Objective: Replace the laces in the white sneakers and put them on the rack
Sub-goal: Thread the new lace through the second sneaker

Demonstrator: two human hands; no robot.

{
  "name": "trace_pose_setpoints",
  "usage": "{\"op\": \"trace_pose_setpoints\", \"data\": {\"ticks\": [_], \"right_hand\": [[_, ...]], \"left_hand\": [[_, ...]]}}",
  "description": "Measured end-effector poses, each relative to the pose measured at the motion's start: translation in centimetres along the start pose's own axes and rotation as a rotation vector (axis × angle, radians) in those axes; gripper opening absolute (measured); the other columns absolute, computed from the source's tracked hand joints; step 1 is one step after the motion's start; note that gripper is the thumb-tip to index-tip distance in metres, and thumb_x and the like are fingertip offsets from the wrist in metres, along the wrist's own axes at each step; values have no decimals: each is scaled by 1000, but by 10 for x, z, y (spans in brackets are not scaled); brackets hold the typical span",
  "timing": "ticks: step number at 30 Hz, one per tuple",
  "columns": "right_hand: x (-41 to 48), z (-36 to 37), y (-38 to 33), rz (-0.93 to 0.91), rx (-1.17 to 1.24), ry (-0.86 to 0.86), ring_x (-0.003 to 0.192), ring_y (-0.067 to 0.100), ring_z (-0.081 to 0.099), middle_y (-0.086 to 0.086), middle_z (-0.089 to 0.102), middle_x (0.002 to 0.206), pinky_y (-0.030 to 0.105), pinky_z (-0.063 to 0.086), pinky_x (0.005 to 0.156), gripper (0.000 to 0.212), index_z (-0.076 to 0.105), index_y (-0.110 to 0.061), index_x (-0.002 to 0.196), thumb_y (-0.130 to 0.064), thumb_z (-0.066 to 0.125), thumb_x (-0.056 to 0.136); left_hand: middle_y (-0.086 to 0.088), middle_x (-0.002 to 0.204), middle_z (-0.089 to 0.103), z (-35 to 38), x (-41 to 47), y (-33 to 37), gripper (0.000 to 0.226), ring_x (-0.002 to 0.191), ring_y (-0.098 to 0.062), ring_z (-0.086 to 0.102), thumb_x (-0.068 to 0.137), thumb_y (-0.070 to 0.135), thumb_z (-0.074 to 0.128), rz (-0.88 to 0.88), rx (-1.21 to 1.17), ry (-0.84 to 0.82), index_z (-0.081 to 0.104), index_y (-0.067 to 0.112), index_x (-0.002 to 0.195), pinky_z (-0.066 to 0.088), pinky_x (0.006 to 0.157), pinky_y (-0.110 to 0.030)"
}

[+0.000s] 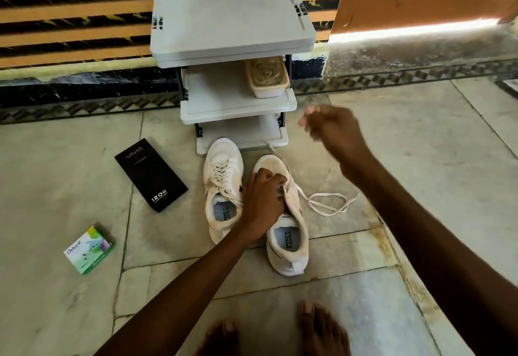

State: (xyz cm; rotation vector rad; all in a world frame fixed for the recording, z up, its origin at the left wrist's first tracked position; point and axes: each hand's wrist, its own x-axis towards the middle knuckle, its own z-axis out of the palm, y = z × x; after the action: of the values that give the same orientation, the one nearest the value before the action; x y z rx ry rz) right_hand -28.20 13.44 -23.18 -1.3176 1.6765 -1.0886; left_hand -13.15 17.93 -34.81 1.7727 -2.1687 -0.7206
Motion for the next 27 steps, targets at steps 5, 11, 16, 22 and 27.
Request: {"op": "trace_pose_setpoints", "data": {"ticks": [5, 11, 16, 22, 27], "right_hand": [[-24, 33, 73, 213, -587, -222, 77, 24, 67, 10, 74, 85, 29, 49, 69, 35, 75, -10, 84, -43, 63, 91], [-31, 50, 95, 349, -488, -161, 68, 24, 66, 15, 72, 74, 31, 51, 63, 36, 72, -1, 74, -36, 73, 80], [-25, 43, 82, 227, -355, -157, 60, 19, 61, 8, 68, 65, 29, 49, 65, 27, 72, -6, 68, -28, 75, 84], [-5, 6, 26, 124, 192, -118, 60, 12, 51, -1, 57, 62, 31, 48, 65, 30, 64, -11, 74, -30, 60, 96], [-1, -6, 7, 191, 425, -231, 81, 18, 65, 6, 65, 84, 40, 59, 77, 33, 54, -14, 88, -39, 38, 103]], "left_hand": [[-3, 133, 49, 1, 0, -1, 38, 124, -26, 42, 88, 21, 63, 6, -14, 5, 61, 27, 126, 33, 104, -38], [-5, 126, 53, 0, 1, -5, 33, 118, -26, 45, 86, 18, 63, 37, -56, -1, 65, 23, 119, 37, 101, -39], [-4, 129, 53, 0, 1, -4, 38, 121, -28, 46, 89, 24, 63, 47, -22, 3, 60, 25, 127, 35, 101, -38], [-3, 137, 49, -1, 1, -4, 47, 126, -27, 41, 86, 26, 66, 35, -11, -39, 56, 26, 132, 35, 106, -41], [-2, 138, 48, -1, -1, -4, 48, 127, -26, 40, 87, 26, 66, 31, -15, -39, 54, 27, 133, 35, 106, -40]]}}
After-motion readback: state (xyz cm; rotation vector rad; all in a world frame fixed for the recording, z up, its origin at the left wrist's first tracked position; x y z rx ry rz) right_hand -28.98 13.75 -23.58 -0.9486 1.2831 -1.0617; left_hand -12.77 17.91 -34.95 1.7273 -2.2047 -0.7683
